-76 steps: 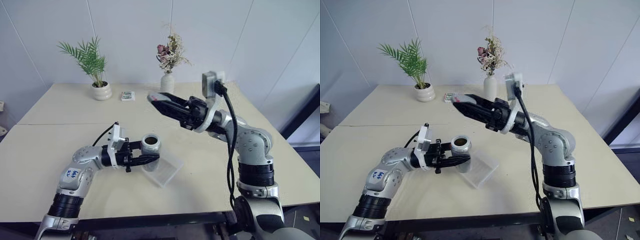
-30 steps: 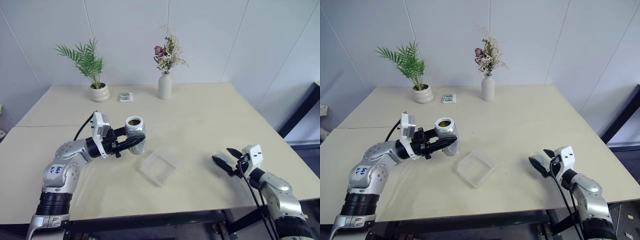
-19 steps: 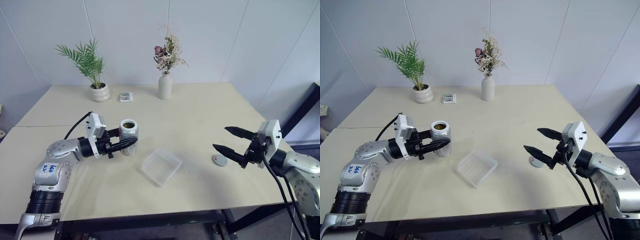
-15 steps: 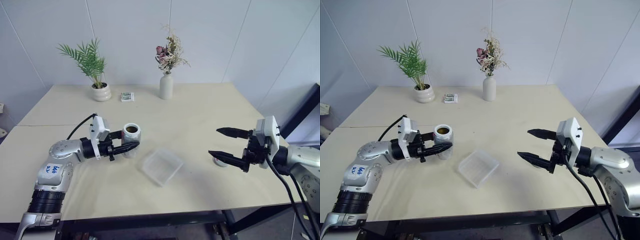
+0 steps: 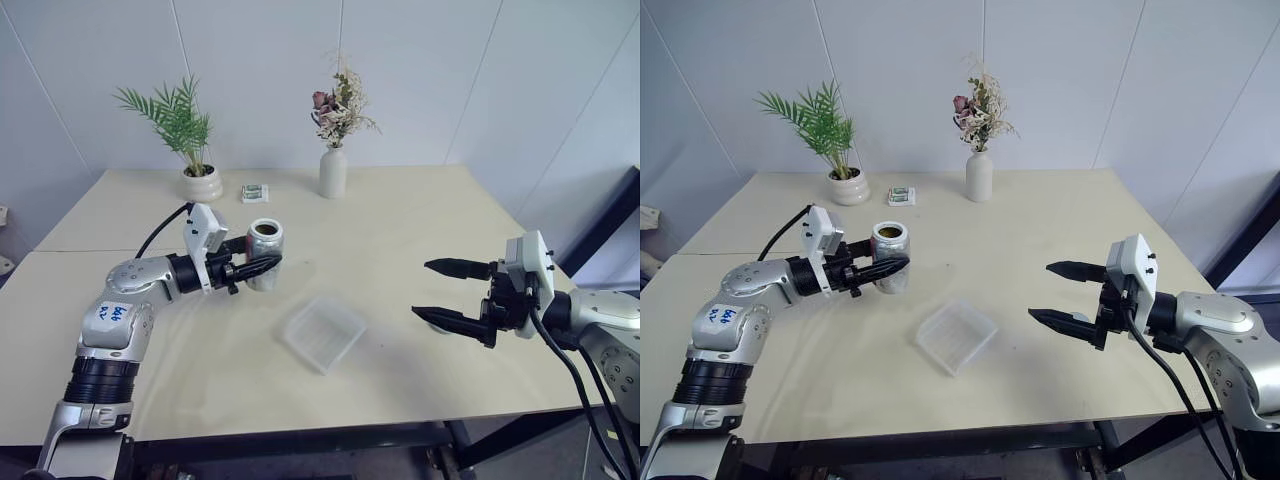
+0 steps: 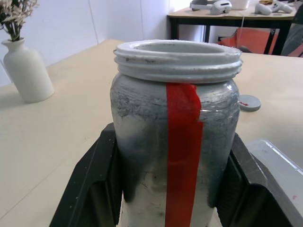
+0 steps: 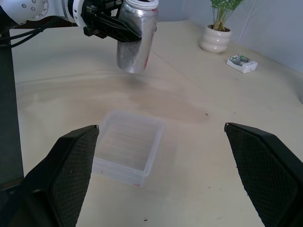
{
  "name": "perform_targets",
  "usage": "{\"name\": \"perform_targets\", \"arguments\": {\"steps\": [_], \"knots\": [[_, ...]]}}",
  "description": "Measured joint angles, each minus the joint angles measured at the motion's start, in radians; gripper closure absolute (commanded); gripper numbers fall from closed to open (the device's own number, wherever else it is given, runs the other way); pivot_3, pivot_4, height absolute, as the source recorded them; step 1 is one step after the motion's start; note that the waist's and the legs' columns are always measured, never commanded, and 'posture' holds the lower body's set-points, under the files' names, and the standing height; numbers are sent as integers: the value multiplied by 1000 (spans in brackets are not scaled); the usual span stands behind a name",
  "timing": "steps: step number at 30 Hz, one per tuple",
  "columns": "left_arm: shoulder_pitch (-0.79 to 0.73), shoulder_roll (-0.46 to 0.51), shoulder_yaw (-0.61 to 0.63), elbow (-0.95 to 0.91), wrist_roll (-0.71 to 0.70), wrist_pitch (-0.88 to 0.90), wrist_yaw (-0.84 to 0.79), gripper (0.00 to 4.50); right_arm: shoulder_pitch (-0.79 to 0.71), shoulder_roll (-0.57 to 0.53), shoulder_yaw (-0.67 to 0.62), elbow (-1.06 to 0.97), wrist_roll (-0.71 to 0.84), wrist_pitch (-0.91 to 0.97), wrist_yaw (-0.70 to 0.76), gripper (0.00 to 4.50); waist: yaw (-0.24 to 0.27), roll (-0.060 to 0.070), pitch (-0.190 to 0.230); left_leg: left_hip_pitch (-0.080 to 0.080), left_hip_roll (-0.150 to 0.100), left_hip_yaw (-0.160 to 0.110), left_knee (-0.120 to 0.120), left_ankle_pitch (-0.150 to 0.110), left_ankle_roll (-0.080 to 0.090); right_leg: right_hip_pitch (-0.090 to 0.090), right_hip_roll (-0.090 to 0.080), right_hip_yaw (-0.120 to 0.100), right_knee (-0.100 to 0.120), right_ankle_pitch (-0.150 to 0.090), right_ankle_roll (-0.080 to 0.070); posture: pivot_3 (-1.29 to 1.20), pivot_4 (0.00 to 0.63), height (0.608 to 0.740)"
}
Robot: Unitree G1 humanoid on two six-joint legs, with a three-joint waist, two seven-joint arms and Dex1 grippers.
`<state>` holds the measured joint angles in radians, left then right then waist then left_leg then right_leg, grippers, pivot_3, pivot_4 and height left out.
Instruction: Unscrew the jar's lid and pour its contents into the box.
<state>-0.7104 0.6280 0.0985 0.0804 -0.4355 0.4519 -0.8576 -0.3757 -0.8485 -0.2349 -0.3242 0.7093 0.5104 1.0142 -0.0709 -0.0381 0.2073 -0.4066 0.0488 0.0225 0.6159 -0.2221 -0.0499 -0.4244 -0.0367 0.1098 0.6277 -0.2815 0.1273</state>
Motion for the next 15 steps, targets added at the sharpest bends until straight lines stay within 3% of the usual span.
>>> {"name": "perform_targets", "arguments": {"steps": [7, 15], "knots": [[-114, -27, -20, 6, -33, 135, 2, 2481, 20, -1, -1, -1, 0, -1, 23, 22, 15, 0, 0, 0, 0, 0, 0, 0, 0, 0, 0, 0, 0, 0, 0, 0, 150, 740], [-96, -16, -52, 5, 14, 14, -56, 2481, 73, -1, -35, -6, 2, -32, 45, 22, 16, 0, 0, 0, 0, 0, 0, 0, 0, 0, 0, 0, 0, 0, 0, 0, 150, 740]]}}
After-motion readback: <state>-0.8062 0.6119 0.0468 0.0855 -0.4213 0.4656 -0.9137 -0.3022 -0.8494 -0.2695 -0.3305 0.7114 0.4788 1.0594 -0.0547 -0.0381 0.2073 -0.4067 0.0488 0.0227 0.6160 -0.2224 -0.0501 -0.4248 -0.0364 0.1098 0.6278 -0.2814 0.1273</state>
